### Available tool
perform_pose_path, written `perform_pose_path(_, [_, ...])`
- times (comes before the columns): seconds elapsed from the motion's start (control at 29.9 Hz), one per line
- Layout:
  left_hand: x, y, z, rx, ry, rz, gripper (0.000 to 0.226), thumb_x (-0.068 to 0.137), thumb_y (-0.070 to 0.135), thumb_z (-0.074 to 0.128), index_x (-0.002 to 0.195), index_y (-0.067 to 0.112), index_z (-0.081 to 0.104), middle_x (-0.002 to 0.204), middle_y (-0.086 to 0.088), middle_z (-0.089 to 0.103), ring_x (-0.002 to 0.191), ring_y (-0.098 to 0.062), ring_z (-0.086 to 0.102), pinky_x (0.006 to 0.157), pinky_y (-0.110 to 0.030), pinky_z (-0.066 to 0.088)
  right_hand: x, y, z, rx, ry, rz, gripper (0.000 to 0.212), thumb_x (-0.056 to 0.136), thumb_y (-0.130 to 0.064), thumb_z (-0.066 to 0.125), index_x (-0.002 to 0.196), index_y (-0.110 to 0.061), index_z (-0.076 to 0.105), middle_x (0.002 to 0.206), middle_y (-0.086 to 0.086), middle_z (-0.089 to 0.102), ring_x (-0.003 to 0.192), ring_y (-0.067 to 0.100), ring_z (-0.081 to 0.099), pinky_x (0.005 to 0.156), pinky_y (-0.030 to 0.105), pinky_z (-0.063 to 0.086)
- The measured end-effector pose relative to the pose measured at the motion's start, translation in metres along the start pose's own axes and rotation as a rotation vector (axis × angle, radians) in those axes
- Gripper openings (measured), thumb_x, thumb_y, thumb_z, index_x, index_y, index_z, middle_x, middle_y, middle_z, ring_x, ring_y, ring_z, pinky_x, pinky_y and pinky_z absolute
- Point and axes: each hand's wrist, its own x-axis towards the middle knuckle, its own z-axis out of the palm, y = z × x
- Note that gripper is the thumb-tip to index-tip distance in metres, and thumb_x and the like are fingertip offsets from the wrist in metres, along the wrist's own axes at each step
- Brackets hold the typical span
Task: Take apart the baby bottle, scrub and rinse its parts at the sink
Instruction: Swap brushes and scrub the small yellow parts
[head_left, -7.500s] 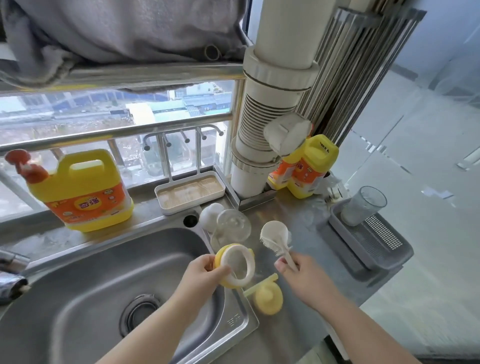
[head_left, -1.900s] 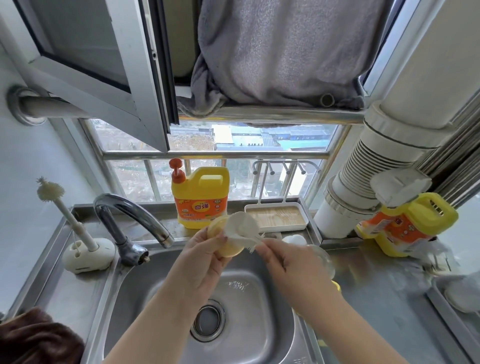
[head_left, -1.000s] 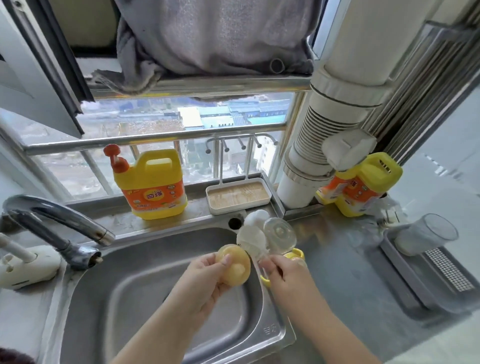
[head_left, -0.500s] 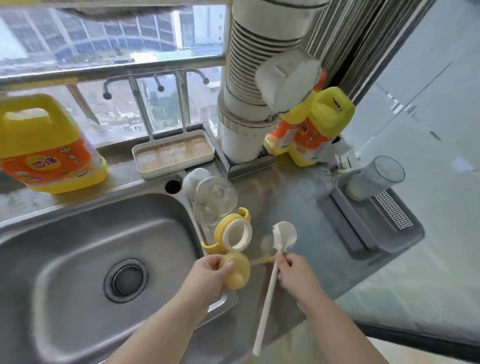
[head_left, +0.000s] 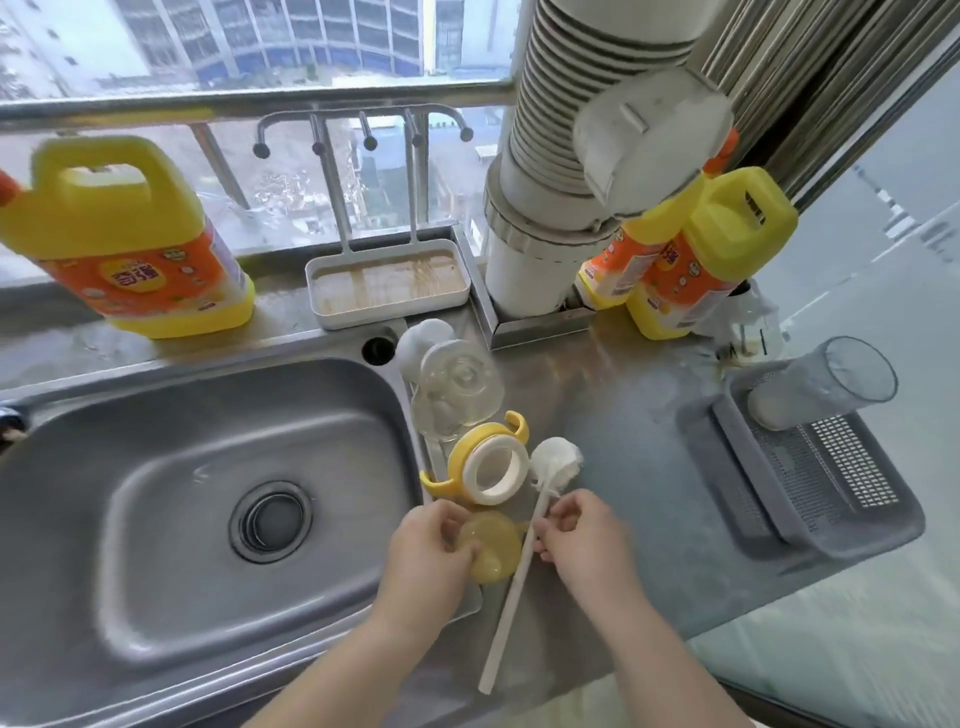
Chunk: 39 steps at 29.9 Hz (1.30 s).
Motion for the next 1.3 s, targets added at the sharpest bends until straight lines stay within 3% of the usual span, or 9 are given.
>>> perform_pose_path(0.17, [-0.006, 0.001, -0.039, -0.14, 0.047, 0.07, 0.019, 0.086, 0.013, 0.057, 0.089, 0.031, 0.058, 0.077, 0.006, 0.061, 0.066, -0.005, 0.054, 0.055, -0.008, 0.042, -0.026, -0.036, -0.005, -0.02, 0.133, -0.223, 0.015, 0.087, -0.021, 0.062, 0.076, -0.027, 0.052, 0.079, -0.01, 0.062, 0.078, 0.008, 0.06, 0.064, 0.02, 0.044])
perform_pose_path(0.23, [-0.007, -0.003, -0.069, -0.169, 0.127, 0.102, 0.018, 0.086, 0.012, 0.058, 0.095, 0.027, 0.059, 0.078, 0.007, 0.062, 0.07, -0.004, 0.056, 0.061, -0.008, 0.042, -0.041, -0.067, 0.008, 0.008, 0.076, -0.346, 0.014, 0.087, -0.02, 0.061, 0.079, -0.029, 0.055, 0.081, -0.013, 0.061, 0.076, -0.001, 0.058, 0.061, 0.008, 0.041])
perform_pose_path(0.47, [-0.019, -0.054, -0.213, -0.195, 0.457, 0.135, 0.024, 0.087, 0.012, 0.06, 0.096, 0.033, 0.056, 0.082, 0.006, 0.064, 0.069, -0.001, 0.058, 0.068, -0.017, 0.047, -0.092, -0.172, 0.125, 0.002, -0.333, -0.599, 0.013, 0.087, -0.019, 0.062, 0.091, -0.031, 0.06, 0.08, -0.011, 0.064, 0.076, -0.006, 0.058, 0.065, 0.006, 0.044])
perform_pose_path(0.6, [-0.035, -0.095, -0.302, -0.18, 0.606, 0.101, 0.021, 0.088, 0.015, 0.06, 0.1, 0.03, 0.055, 0.085, 0.01, 0.063, 0.076, -0.004, 0.058, 0.067, -0.015, 0.044, -0.13, -0.221, 0.213, -0.052, -0.469, -0.656, 0.012, 0.086, -0.02, 0.062, 0.095, -0.028, 0.061, 0.079, -0.007, 0.065, 0.073, 0.001, 0.059, 0.07, 0.017, 0.048])
perform_pose_path(0.8, [-0.04, -0.151, -0.413, -0.154, 0.675, 0.058, 0.018, 0.091, 0.019, 0.055, 0.104, 0.03, 0.051, 0.089, 0.014, 0.058, 0.08, -0.002, 0.055, 0.071, -0.021, 0.043, -0.171, -0.281, 0.325, -0.105, -0.546, -0.701, 0.01, 0.088, -0.022, 0.06, 0.097, -0.026, 0.06, 0.078, -0.008, 0.062, 0.071, 0.002, 0.057, 0.061, 0.006, 0.042])
perform_pose_path(0.97, [-0.034, -0.181, -0.456, -0.159, 0.648, -0.013, 0.02, 0.092, 0.019, 0.055, 0.111, 0.025, 0.051, 0.096, 0.007, 0.06, 0.085, -0.005, 0.056, 0.068, -0.019, 0.041, -0.178, -0.311, 0.39, -0.156, -0.512, -0.736, 0.022, 0.089, -0.021, 0.059, 0.11, -0.018, 0.063, 0.079, -0.008, 0.062, 0.068, 0.0, 0.054, 0.058, 0.004, 0.04])
perform_pose_path(1.04, [-0.034, -0.189, -0.462, -0.185, 0.646, -0.026, 0.02, 0.091, 0.019, 0.055, 0.11, 0.024, 0.051, 0.096, 0.008, 0.059, 0.084, -0.004, 0.055, 0.067, -0.016, 0.04, -0.179, -0.319, 0.412, -0.187, -0.512, -0.716, 0.031, 0.09, -0.02, 0.056, 0.12, -0.018, 0.061, 0.081, -0.005, 0.061, 0.068, 0.004, 0.054, 0.06, 0.006, 0.039])
perform_pose_path(1.17, [-0.034, -0.202, -0.467, -0.267, 0.645, -0.034, 0.021, 0.091, 0.017, 0.056, 0.108, 0.027, 0.051, 0.094, 0.01, 0.058, 0.083, 0.0, 0.055, 0.062, -0.007, 0.036, -0.181, -0.326, 0.447, -0.18, -0.502, -0.651, 0.04, 0.091, -0.017, 0.05, 0.13, -0.01, 0.053, 0.094, 0.002, 0.06, 0.089, 0.016, 0.058, 0.089, 0.037, 0.051])
perform_pose_path(1.3, [-0.031, -0.21, -0.469, -0.328, 0.629, -0.031, 0.022, 0.09, 0.016, 0.058, 0.106, 0.03, 0.052, 0.094, 0.011, 0.058, 0.083, -0.001, 0.056, 0.06, -0.007, 0.039, -0.184, -0.325, 0.47, -0.112, -0.475, -0.597, 0.038, 0.09, -0.027, 0.049, 0.128, -0.023, 0.054, 0.1, 0.008, 0.067, 0.094, 0.022, 0.063, 0.089, 0.043, 0.052])
